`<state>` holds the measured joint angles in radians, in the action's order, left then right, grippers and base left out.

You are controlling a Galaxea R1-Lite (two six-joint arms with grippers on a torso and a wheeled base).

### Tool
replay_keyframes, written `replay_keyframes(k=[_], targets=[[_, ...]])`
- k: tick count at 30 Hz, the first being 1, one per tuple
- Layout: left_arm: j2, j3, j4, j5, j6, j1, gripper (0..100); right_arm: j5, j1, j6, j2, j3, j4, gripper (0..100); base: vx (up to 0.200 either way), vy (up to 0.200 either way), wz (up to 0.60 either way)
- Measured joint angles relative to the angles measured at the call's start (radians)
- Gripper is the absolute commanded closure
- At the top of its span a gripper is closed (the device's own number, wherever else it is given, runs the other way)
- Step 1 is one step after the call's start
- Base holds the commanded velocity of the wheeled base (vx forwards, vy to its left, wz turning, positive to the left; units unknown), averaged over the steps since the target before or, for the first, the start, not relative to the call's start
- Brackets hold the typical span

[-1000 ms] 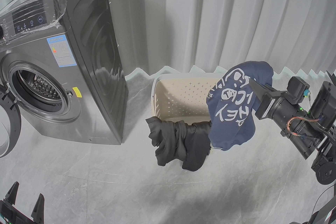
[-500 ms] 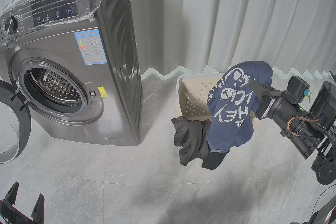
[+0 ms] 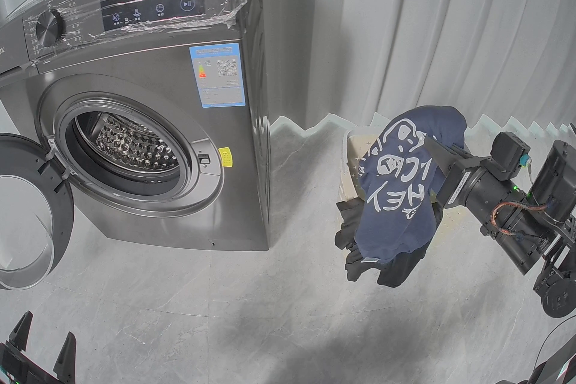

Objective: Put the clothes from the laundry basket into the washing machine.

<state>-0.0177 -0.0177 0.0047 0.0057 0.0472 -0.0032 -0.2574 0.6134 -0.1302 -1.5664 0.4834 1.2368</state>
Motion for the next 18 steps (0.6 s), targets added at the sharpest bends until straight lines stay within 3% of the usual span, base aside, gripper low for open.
replay_keyframes(k=[3,12,18], targets=[[0.000,0.000,0.000,0.000,0.000,0.000,0,0.001,0.001,0.000,0.000,0.000,0.000,100,0.000,0.000,0.00],[0.000,0.000,0.000,0.000,0.000,0.000,0,0.000,0.004,0.000,0.000,0.000,-0.001,100,-0.200,0.000,0.00],[0.000,0.000,0.000,0.000,0.000,0.000,0,0.000,0.004,0.000,0.000,-0.003,-0.001,100,0.000,0.000,0.00]])
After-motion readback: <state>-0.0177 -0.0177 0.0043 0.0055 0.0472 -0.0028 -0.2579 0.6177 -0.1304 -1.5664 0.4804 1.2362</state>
